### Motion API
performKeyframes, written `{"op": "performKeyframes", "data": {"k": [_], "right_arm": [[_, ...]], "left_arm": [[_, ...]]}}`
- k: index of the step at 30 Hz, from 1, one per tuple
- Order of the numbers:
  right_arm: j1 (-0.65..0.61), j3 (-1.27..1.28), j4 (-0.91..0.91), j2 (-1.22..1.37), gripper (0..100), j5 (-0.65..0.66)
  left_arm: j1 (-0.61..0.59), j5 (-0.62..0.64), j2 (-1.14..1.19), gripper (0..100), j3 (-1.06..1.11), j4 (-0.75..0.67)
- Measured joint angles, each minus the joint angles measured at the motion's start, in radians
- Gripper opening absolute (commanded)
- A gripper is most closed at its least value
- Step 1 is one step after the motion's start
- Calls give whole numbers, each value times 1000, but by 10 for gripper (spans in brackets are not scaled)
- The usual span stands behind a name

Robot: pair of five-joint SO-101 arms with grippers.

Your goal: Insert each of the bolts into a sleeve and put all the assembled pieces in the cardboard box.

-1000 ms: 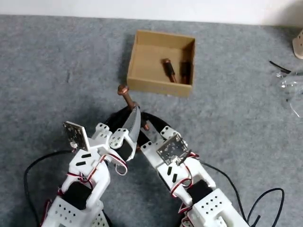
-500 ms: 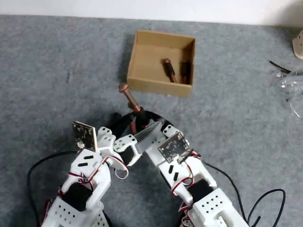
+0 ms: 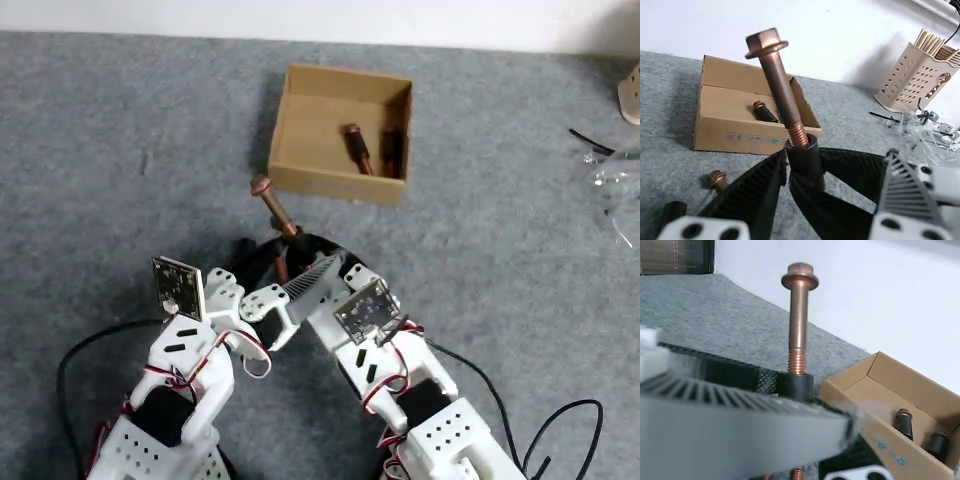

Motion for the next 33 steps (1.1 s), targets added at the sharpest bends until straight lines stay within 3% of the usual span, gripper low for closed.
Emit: {"op": "performKeyframes", "data": {"k": [4,9,25,33], "right_arm": [[-2,0,0,0,4,0],[-2,0,0,0,4,0],[0,0,0,0,4,0],[0,0,0,0,4,0]], "left_arm": [[-2,-9,0,287,0,0],[-2,-112,-3,287,-2,-5],[-3,-135,3,287,-2,-41],[-3,-235,-3,287,-2,-58]]}}
